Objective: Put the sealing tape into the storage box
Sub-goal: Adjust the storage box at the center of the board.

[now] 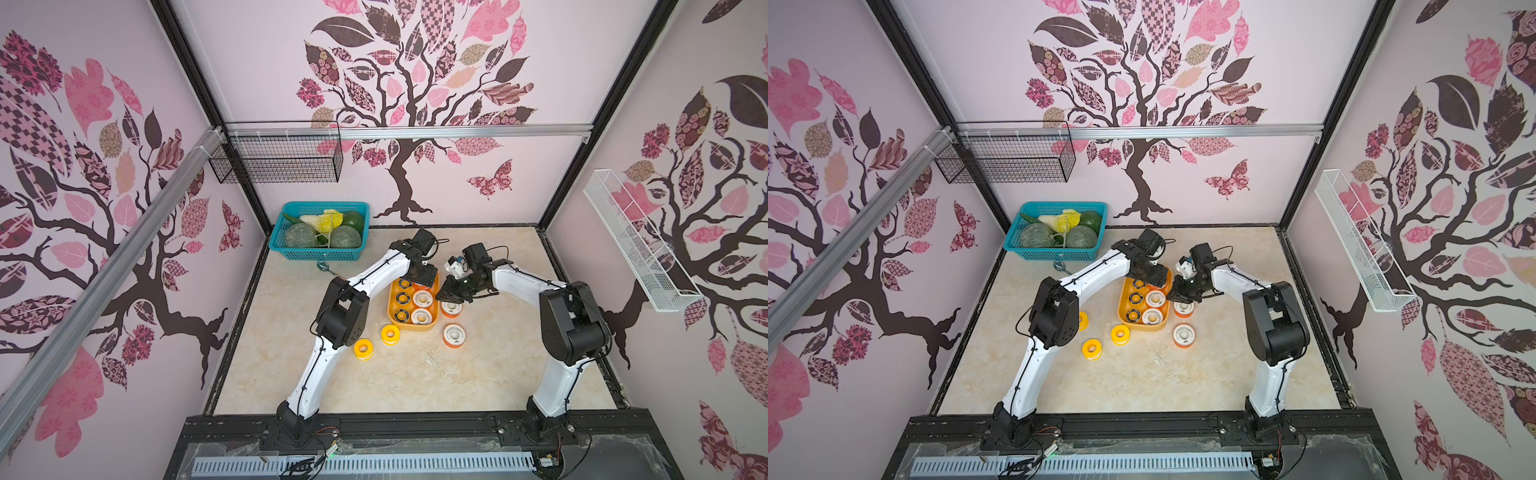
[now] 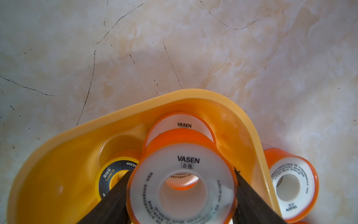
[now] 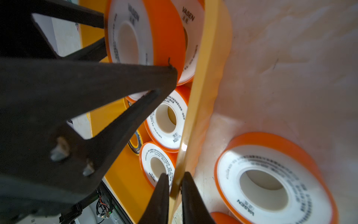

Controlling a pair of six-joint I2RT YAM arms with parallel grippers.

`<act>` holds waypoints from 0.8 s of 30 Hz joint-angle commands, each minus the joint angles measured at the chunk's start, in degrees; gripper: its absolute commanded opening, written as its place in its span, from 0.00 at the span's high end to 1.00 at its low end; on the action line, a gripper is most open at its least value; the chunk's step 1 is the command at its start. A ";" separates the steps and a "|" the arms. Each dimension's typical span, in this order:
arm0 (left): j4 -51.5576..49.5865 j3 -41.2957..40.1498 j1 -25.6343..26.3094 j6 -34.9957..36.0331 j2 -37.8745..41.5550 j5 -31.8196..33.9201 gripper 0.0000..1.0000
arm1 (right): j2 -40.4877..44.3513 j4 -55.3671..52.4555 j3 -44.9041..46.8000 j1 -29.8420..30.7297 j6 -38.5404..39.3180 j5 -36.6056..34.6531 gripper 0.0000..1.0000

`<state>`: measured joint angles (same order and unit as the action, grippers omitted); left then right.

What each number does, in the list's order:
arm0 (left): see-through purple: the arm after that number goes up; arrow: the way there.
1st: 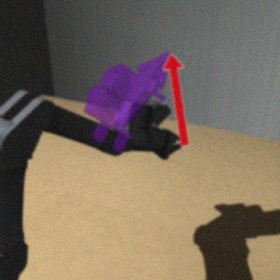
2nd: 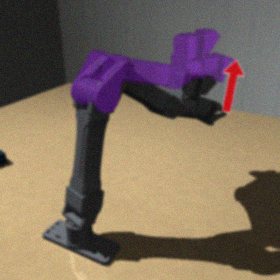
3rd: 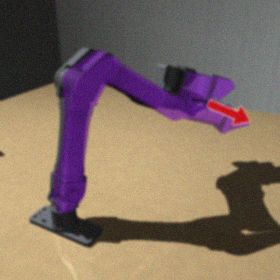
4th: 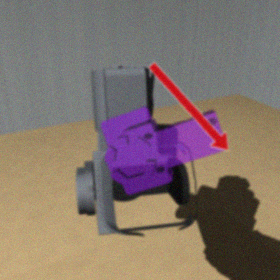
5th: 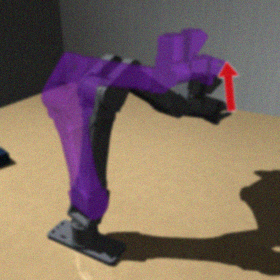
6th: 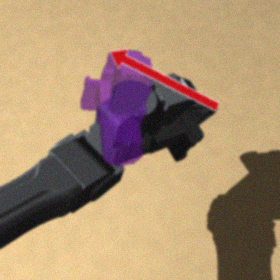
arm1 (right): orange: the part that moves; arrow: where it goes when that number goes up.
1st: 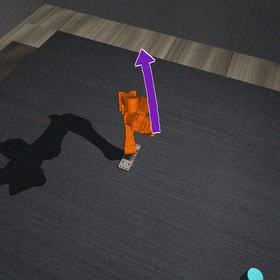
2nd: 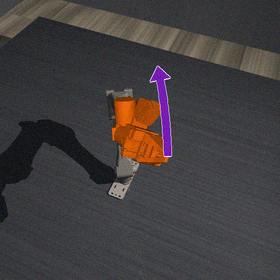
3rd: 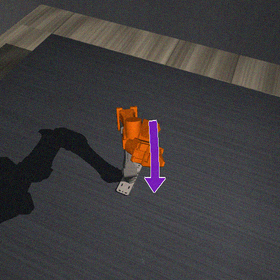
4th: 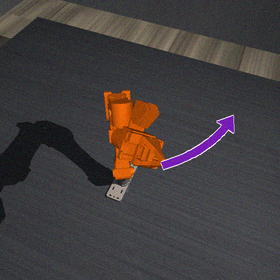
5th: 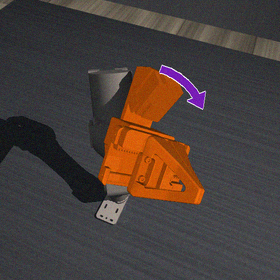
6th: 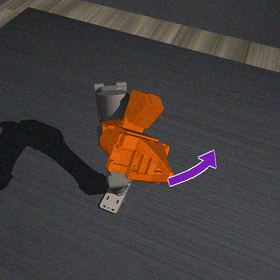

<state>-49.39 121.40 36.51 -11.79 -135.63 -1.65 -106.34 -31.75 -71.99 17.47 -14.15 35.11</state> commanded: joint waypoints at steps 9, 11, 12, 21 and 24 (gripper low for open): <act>-0.07 3.18 -0.30 -1.20 -2.15 -1.49 0.30 | -1.41 0.09 -2.15 0.68 0.27 1.05 0.82; -0.34 4.15 -0.30 -1.42 -2.82 -1.38 0.30 | -1.50 0.06 -2.19 0.80 0.27 1.05 0.82; -0.44 4.63 -0.28 -1.61 -3.09 -1.24 0.29 | -1.50 0.05 -2.18 0.81 0.27 1.13 0.82; -1.45 6.67 -0.26 -1.96 -4.38 -0.64 0.29 | -1.43 -0.31 -2.13 0.82 0.49 1.10 0.82; -1.60 6.89 -0.30 -1.92 -4.36 0.21 0.29 | -1.38 -0.33 -2.13 0.85 0.50 1.18 0.82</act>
<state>-50.39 126.43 36.51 -13.50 -139.15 -2.46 -106.34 -31.86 -71.99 17.93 -14.13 35.14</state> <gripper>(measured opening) 0.733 0.180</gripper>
